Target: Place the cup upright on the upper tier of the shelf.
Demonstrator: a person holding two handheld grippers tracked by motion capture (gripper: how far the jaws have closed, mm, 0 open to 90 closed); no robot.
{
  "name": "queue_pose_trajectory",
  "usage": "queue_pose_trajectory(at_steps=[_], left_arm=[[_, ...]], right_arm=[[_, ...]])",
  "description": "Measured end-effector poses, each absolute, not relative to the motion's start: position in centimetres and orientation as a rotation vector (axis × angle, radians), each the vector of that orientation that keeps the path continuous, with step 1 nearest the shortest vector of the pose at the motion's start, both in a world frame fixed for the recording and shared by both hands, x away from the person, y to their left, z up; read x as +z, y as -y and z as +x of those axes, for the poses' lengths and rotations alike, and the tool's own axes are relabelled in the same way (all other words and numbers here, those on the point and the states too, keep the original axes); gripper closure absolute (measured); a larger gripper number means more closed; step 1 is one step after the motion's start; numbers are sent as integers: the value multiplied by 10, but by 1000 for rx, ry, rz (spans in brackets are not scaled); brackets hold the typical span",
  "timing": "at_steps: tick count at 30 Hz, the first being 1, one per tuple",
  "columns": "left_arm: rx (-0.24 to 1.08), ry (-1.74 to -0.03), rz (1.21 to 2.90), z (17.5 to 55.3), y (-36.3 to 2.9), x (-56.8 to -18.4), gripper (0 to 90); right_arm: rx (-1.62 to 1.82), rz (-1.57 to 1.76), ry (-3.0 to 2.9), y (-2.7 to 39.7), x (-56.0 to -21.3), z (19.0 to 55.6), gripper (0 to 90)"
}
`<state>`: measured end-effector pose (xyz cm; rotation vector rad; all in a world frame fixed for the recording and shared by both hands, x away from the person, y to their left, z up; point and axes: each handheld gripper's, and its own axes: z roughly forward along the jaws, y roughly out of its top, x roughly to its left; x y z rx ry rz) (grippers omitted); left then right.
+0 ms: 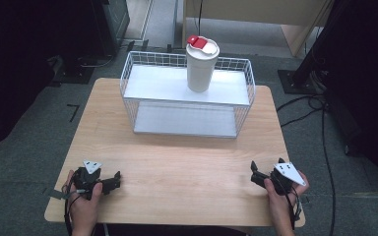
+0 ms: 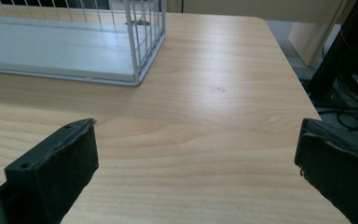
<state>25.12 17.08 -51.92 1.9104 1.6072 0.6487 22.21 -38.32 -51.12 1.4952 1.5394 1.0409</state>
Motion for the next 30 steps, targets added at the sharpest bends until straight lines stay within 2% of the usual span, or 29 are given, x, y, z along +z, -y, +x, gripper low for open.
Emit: queue_pose_trajectory(at_steps=[30], left_arm=[[648,-1609,1909,251,-171,-519,0]], right_arm=[[878,1641,-1619,422,-521,187,0]])
